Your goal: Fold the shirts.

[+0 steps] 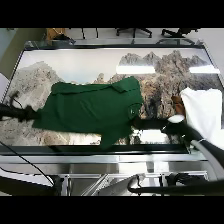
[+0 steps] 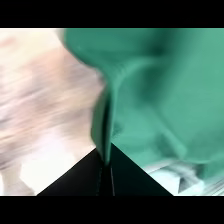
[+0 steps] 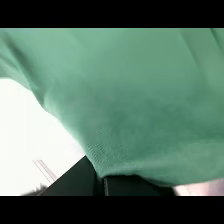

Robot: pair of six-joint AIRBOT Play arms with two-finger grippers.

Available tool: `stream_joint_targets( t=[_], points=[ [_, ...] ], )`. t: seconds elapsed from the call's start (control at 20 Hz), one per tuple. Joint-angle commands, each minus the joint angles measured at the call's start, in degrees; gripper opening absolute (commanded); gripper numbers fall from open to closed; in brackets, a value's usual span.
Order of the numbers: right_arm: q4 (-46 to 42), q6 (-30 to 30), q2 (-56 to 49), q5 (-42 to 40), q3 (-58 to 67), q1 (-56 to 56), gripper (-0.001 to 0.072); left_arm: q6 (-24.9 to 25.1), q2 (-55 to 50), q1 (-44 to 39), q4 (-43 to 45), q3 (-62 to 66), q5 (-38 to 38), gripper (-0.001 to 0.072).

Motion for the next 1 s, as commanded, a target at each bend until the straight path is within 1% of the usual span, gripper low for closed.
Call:
stream_joint_targets(
  t=[0.0, 0.05, 0.1, 0.2, 0.3, 0.4, 0.5, 0.55, 0.6, 0.75, 0.8, 0.85, 0.95],
  points=[
    [-1.86, -1.46, 3.76, 11.30, 16.74, -10.95, 0.0017, 0.68, 10.91, -0.20, -23.93, 6.34, -2.91, 0.0014],
    [-1.86, -1.57, 4.35, 13.42, 22.62, -12.81, 0.0017, 1.22, 14.75, -0.66, -30.80, 8.22, -2.89, 0.0014],
    [-1.86, -1.55, 4.76, 14.71, 28.09, -13.81, 0.0017, 1.22, 18.32, -0.96, -35.45, 10.08, -2.67, 0.0014],
    [-1.88, -0.57, 5.51, 16.55, 39.06, -14.93, 0.0017, 1.09, 26.08, -0.92, -41.99, 13.29, -0.79, 0.0014],
    [-1.90, 1.51, 6.01, 18.64, 49.92, -15.47, 0.0017, -0.33, 33.81, 1.11, -41.70, 16.98, 2.97, 0.0015],
    [-1.92, 3.02, 6.51, 19.52, 59.39, -15.52, 0.0017, -1.57, 40.06, 5.53, -41.97, 21.49, 4.66, 0.0014],
    [-2.36, 3.26, 6.67, 19.50, 66.95, -15.52, 0.0017, -2.64, 43.67, 9.92, -41.86, 26.75, 5.68, 0.0015],
    [-4.04, 3.52, 6.67, 19.28, 70.42, -15.52, 0.0017, -3.58, 43.93, 11.28, -41.83, 29.44, 5.73, 0.0015],
    [-7.91, 4.98, 6.64, 18.78, 73.37, -15.52, 0.0017, -4.22, 43.50, 11.58, -41.72, 31.50, 5.68, 0.0015],
    [-23.74, 9.57, 6.60, 18.73, 75.89, -15.52, 0.0017, -6.47, 40.30, 11.56, -40.09, 33.46, 4.07, 0.0015],
    [-28.83, 10.38, 5.49, 19.41, 75.63, -15.52, 0.0017, -7.10, 39.36, 11.54, -38.60, 31.71, 3.41, 0.0015],
    [-31.63, 10.56, 4.07, 20.39, 75.60, -15.52, 0.0017, -7.19, 38.62, 11.21, -37.62, 28.63, 2.97, 0.0015],
    [-32.83, 10.45, -2.03, 22.29, 74.58, -15.37, 0.0017, -6.97, 36.50, 7.32, -34.32, 20.11, 1.97, 0.0015]
  ],
)
